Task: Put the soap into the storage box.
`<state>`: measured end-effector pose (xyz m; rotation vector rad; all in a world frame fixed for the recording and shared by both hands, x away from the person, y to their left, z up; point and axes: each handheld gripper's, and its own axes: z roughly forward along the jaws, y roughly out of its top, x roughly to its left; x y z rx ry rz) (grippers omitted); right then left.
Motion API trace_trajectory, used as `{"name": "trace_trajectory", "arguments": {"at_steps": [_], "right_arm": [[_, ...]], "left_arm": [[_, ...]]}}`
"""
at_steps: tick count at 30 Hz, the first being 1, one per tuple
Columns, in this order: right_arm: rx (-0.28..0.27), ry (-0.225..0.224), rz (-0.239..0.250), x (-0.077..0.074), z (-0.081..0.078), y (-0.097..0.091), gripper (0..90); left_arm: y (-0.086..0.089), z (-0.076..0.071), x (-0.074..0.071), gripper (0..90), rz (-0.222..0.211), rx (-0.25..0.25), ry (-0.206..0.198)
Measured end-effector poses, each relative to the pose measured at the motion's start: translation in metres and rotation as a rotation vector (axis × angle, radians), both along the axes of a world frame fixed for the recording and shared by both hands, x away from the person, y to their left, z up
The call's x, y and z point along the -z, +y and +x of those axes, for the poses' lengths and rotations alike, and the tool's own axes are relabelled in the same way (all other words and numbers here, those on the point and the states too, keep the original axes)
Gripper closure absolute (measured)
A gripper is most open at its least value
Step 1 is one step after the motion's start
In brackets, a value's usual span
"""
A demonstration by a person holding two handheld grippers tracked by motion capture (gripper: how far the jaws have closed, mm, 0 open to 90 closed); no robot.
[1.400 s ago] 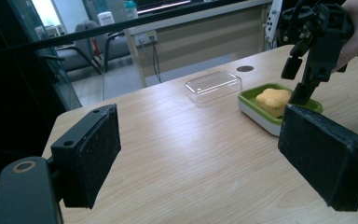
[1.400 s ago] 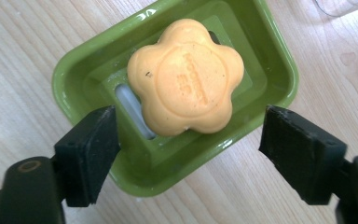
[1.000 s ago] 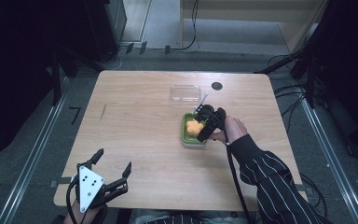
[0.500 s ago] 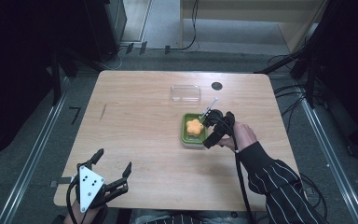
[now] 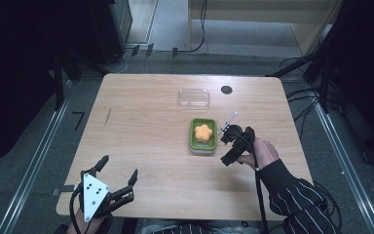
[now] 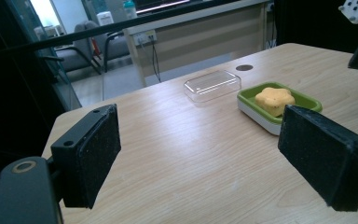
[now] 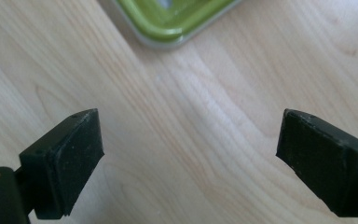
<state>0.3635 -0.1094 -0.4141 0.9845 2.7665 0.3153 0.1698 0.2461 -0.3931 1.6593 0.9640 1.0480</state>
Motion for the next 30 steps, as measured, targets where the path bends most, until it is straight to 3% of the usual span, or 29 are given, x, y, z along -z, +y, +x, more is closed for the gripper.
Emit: {"name": "trace_trajectory", "arguments": {"at_steps": [16,30], "right_arm": [[0.049,0.064,-0.031,0.028,-0.030,-0.031,7.4],[0.044,0.104,-0.050,0.044,-0.038,-0.043,3.6]], "left_arm": [[0.000,0.000,0.000,13.0,-0.002,0.000,0.000],[-0.002,0.001,0.000,13.0,0.001,0.003,-0.002]]}}
